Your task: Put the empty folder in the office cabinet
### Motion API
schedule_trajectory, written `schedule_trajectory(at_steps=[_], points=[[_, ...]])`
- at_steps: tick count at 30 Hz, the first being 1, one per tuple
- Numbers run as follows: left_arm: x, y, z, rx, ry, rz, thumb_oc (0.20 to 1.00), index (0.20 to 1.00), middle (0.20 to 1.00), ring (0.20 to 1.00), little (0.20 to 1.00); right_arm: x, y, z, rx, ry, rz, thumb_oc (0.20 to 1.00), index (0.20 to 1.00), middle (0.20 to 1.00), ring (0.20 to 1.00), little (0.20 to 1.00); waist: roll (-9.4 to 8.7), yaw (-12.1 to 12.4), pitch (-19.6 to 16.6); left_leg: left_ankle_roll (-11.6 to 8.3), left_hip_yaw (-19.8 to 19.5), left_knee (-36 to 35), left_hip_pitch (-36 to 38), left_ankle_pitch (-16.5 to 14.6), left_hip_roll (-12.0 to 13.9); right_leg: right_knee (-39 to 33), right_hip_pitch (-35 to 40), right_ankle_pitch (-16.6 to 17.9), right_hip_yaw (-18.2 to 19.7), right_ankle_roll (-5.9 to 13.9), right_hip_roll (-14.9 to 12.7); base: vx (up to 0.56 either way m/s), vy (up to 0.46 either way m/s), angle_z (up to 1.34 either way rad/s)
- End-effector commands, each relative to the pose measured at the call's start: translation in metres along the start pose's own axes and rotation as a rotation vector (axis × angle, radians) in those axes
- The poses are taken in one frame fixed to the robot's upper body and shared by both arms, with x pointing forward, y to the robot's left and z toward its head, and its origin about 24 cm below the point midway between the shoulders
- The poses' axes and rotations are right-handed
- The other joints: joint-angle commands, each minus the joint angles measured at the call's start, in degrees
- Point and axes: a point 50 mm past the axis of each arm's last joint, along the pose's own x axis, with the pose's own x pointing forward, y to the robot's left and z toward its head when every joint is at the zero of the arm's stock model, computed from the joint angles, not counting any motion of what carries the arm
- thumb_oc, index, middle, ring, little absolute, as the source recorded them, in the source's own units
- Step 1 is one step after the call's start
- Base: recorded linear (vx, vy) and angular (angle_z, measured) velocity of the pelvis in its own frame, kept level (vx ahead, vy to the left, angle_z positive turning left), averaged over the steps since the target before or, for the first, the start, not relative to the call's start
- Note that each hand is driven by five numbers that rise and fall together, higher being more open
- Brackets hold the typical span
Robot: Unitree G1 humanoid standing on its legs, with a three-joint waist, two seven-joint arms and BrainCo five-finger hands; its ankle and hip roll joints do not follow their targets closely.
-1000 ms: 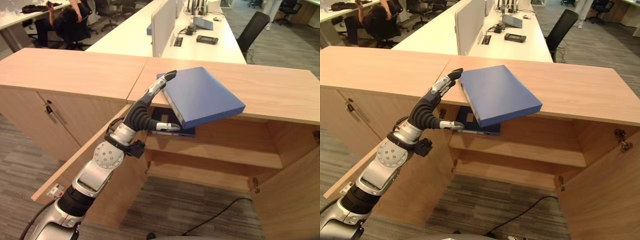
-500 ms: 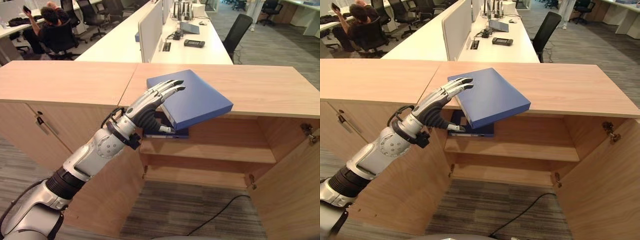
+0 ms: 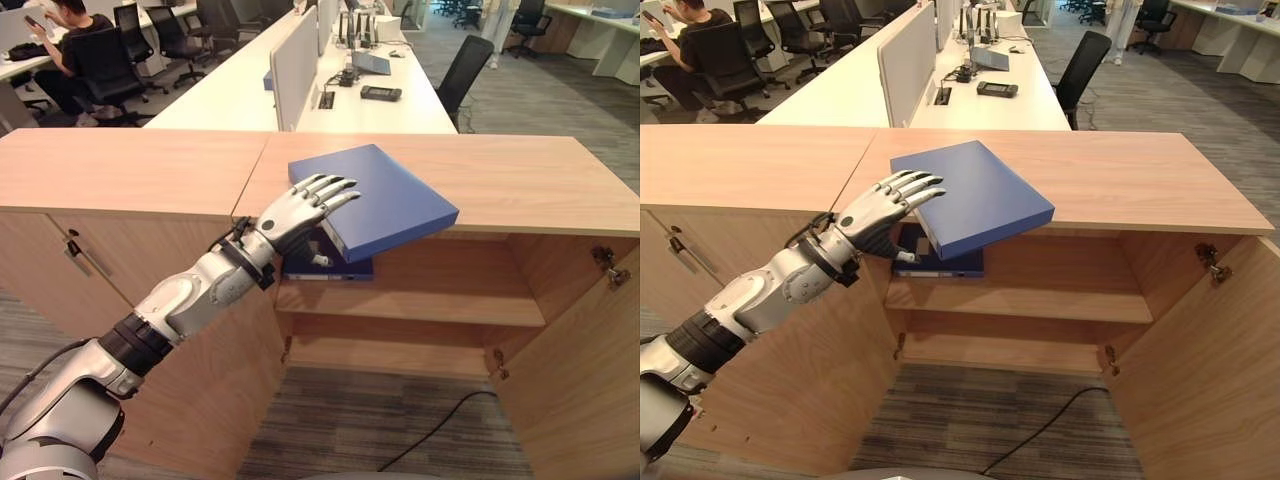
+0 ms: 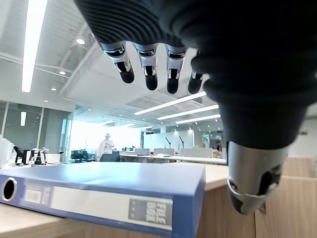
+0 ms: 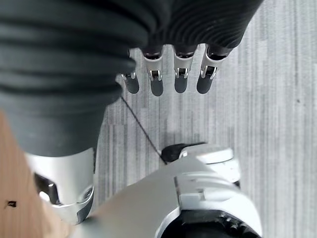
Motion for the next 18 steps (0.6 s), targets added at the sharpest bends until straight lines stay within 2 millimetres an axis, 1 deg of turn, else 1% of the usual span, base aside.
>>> schedule_trajectory(at_steps=[1,2,3,8,9,10,12,13,14,15,17,18], points=[[0.027,0.035,-0.013,0.123,0.003,0.129,1.0,1.0,1.0,1.0,1.0,0.0,-0.006,0.013,0.025,-0.014,-0.039,1.0,1.0,1.0,1.0,1.0,-1.5,-0.1,0.0,-0.75,-1.3,0.3,0.7,-5.3,-1.7,0.4,1.5,0.4,-1.2,4.24,1.4,0.0,0.0,0.0],[0.029,0.027,-0.013,0.11,0.022,0.124,1.0,1.0,1.0,1.0,1.0,0.0,-0.008,0.014,0.027,-0.014,-0.047,1.0,1.0,1.0,1.0,1.0,-1.47,-0.3,0.0,-0.72,-1.1,0.3,0.8,-5.3,-1.7,0.4,1.5,0.4,-1.1,4.25,1.4,0.0,0.0,0.0],[0.03,0.027,-0.013,0.11,0.021,0.124,1.0,1.0,1.0,1.0,1.0,0.0,-0.008,0.014,0.027,-0.014,-0.047,1.0,1.0,1.0,1.0,1.0,-1.44,-0.3,0.0,-0.72,-1.1,0.3,0.8,-5.3,-1.7,0.4,1.5,0.4,-1.1,4.25,1.4,0.0,0.0,0.0],[0.036,0.012,-0.014,0.089,0.052,0.09,1.0,1.0,1.0,1.0,1.0,0.0,-0.012,0.017,0.028,-0.01,-0.07,1.0,1.0,1.0,1.0,1.0,-1.42,-0.7,0.1,-0.62,-0.9,0.3,1.0,-5.6,-1.7,0.4,1.7,0.5,-1.0,4.26,1.4,0.0,0.0,0.0],[0.037,0.012,-0.014,0.089,0.051,0.091,1.0,1.0,1.0,1.0,1.0,0.0,-0.012,0.017,0.029,-0.01,-0.07,1.0,1.0,1.0,1.0,1.0,-1.41,-0.6,0.1,-0.61,-0.9,0.3,1.1,-5.6,-1.7,0.4,1.7,0.5,-1.0,4.26,1.4,0.0,0.0,0.0],[0.04,0.002,-0.015,0.055,0.082,0.087,1.0,1.0,1.0,1.0,1.0,0.0,-0.012,0.017,0.028,-0.007,-0.081,1.0,1.0,1.0,1.0,1.0,-1.42,-0.9,0.0,-0.56,-0.8,0.3,1.2,-5.7,-1.8,0.4,1.8,0.5,-0.9,4.25,1.4,0.0,0.0,0.0],[0.044,-0.008,-0.016,0.047,0.106,0.071,1.0,1.0,1.0,1.0,1.0,0.0,-0.014,0.018,0.034,-0.008,-0.093,1.0,1.0,1.0,1.0,1.0,-1.29,-1.3,0.0,-0.56,-0.7,0.3,1.4,-5.9,-1.7,0.4,1.9,0.3,-0.8,4.26,1.4,0.01,0.004,-0.02],[0.041,-0.013,-0.017,0.042,0.12,0.049,1.0,1.0,1.0,1.0,1.0,0.0,-0.013,0.027,0.031,-0.046,-0.097,1.0,1.0,1.0,1.0,1.0,-1.44,-1.2,0.0,-0.54,-0.7,0.3,1.5,-5.9,-1.7,0.4,1.9,0.4,-0.7,4.22,1.4,0.01,-0.003,-0.12],[0.036,-0.016,-0.024,0.054,0.155,0.041,1.0,1.0,1.0,1.0,1.0,0.0,-0.012,0.025,0.042,-0.057,-0.069,1.0,1.0,1.0,1.0,1.0,-1.59,-1.4,-0.1,-0.52,-0.5,0.3,1.5,-5.9,-1.6,0.4,1.8,0.6,-0.5,4.23,1.4,0.0,-0.019,-0.19],[0.032,-0.019,-0.034,0.08,0.201,0.009,1.0,1.0,1.0,1.0,1.0,0.0,-0.014,0.016,0.051,-0.038,-0.067,1.0,1.0,1.0,1.0,1.0,-1.68,-1.8,-0.2,-0.53,-0.2,0.3,1.3,-6.0,-1.6,0.4,1.5,0.6,0.0,4.28,1.6,-0.01,-0.018,-0.21],[0.029,-0.022,-0.041,0.143,0.205,-0.047,1.0,1.0,1.0,1.0,1.0,-0.001,-0.019,0.008,0.042,-0.022,-0.08,1.0,1.0,1.0,1.0,1.0,-1.82,-2.1,-0.3,-0.44,0.3,0.3,1.1,-6.1,-1.5,0.4,1.2,0.8,0.6,4.38,1.8,-0.01,-0.014,-0.18],[0.026,-0.023,-0.048,0.19,0.227,-0.074,1.0,1.0,1.0,1.0,1.0,-0.001,-0.021,0.006,0.035,-0.018,-0.084,1.0,1.0,1.0,1.0,1.0,-1.9,-2.3,-0.4,-0.39,0.6,0.3,1.0,-6.2,-1.6,0.4,1.0,0.8,0.8,4.43,1.9,0.0,-0.006,-0.15]])
